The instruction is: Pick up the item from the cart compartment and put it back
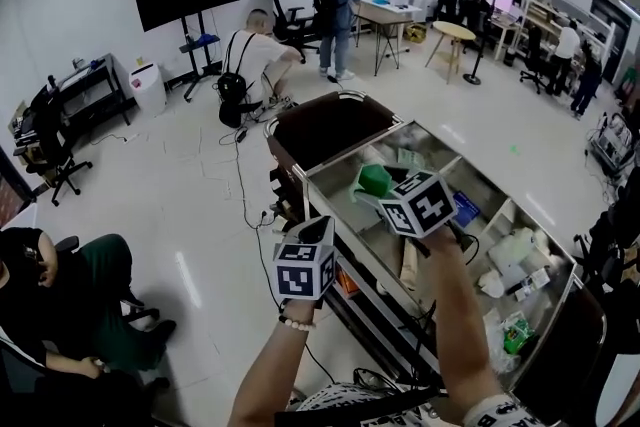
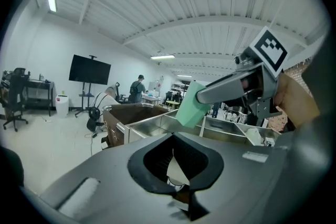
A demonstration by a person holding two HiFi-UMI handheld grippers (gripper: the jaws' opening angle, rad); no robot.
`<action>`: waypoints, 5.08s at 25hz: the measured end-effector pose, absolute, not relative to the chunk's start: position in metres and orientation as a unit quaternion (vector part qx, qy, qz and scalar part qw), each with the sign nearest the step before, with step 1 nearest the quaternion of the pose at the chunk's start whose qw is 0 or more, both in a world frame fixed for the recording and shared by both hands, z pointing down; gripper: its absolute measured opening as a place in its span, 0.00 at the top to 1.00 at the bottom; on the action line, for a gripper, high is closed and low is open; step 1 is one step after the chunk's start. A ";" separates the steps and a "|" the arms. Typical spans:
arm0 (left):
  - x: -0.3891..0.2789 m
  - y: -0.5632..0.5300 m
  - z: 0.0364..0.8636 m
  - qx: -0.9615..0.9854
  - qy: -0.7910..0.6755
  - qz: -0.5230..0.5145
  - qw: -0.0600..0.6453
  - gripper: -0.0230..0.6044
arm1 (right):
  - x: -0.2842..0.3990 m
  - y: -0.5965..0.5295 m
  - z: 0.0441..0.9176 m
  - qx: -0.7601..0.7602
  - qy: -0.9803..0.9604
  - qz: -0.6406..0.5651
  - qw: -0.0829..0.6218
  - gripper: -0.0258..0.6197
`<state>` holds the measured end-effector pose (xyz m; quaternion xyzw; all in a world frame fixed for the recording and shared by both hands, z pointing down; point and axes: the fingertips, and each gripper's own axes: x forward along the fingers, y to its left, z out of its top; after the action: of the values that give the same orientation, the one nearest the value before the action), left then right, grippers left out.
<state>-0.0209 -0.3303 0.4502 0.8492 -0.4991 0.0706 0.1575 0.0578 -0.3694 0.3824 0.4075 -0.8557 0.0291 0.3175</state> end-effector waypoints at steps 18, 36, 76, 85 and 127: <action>-0.009 -0.262 0.468 0.857 -0.491 0.076 0.136 0.96 | 0.089 -0.218 0.416 0.417 -0.855 0.030 0.307 0.46; -0.005 -0.209 0.474 0.863 -0.483 0.075 0.132 0.96 | 0.102 -0.151 0.436 0.423 -0.850 0.044 0.310 0.46; 0.006 -0.202 0.465 0.868 -0.473 0.070 0.132 0.96 | 0.109 -0.150 0.427 0.424 -0.855 0.041 0.297 0.46; 0.002 -0.215 0.458 0.868 -0.476 0.066 0.127 0.96 | 0.111 -0.170 0.414 0.427 -0.855 0.029 0.292 0.46; -0.010 -0.344 0.457 0.849 -0.492 0.099 0.166 0.96 | 0.079 -0.464 0.483 0.356 -0.811 0.118 0.450 0.46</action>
<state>-0.0104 -0.3439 0.4570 0.8487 -0.4922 0.0991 0.1663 0.0787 -0.4644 0.4832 0.3555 -0.8107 0.1181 0.4499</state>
